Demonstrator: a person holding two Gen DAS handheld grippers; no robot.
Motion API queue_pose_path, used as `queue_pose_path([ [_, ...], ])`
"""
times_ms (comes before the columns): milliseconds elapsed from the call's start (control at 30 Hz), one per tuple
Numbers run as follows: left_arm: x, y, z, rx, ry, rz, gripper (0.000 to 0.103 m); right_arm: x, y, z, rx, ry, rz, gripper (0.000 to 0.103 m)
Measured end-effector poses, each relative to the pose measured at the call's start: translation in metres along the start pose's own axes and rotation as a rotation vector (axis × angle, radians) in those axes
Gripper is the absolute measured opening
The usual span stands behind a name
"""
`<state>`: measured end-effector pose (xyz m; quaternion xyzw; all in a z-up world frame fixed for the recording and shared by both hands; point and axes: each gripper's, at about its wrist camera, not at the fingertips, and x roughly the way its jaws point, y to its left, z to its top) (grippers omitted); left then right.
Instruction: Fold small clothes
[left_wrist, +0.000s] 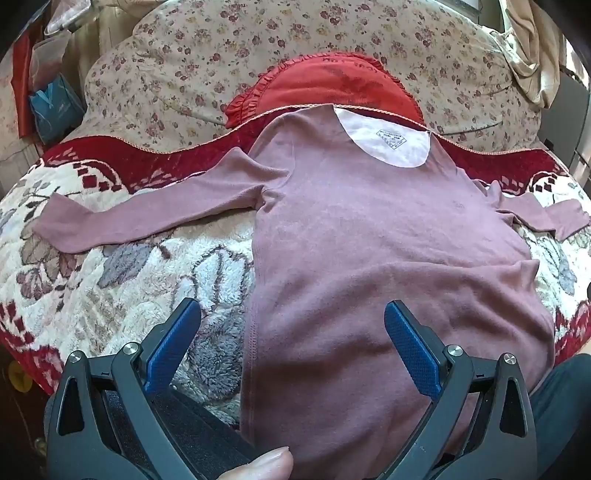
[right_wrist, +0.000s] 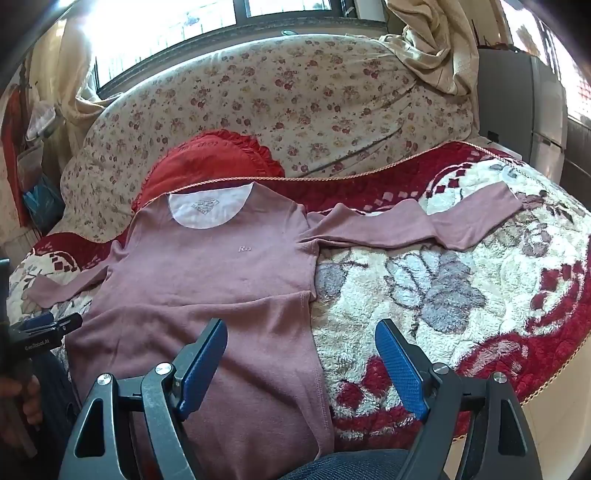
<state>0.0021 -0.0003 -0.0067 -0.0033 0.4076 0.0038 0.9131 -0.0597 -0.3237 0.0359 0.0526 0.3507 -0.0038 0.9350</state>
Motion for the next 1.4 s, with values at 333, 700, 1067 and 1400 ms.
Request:
queue_pose_path([
  [333, 0.0018, 0.0026, -0.0015, -0.005, 0.009, -0.008, 0.100, 0.0025, 0.0010, -0.0009, 0.004, 0.006, 0.001, 0.081],
  [700, 0.0019, 0.0020, -0.0019, -0.007, 0.009, -0.006, 0.100, 0.0031, 0.0013, -0.0008, 0.004, 0.007, 0.000, 0.081],
  [1067, 0.0025, 0.0029, -0.0032, -0.012, 0.010, -0.005, 0.100, 0.0025, 0.0009, -0.0003, 0.004, 0.008, 0.000, 0.081],
  [1400, 0.0045, 0.0033, -0.0040, -0.011, 0.014, -0.005, 0.100, 0.0034, 0.0001, -0.0011, 0.005, 0.010, 0.001, 0.081],
])
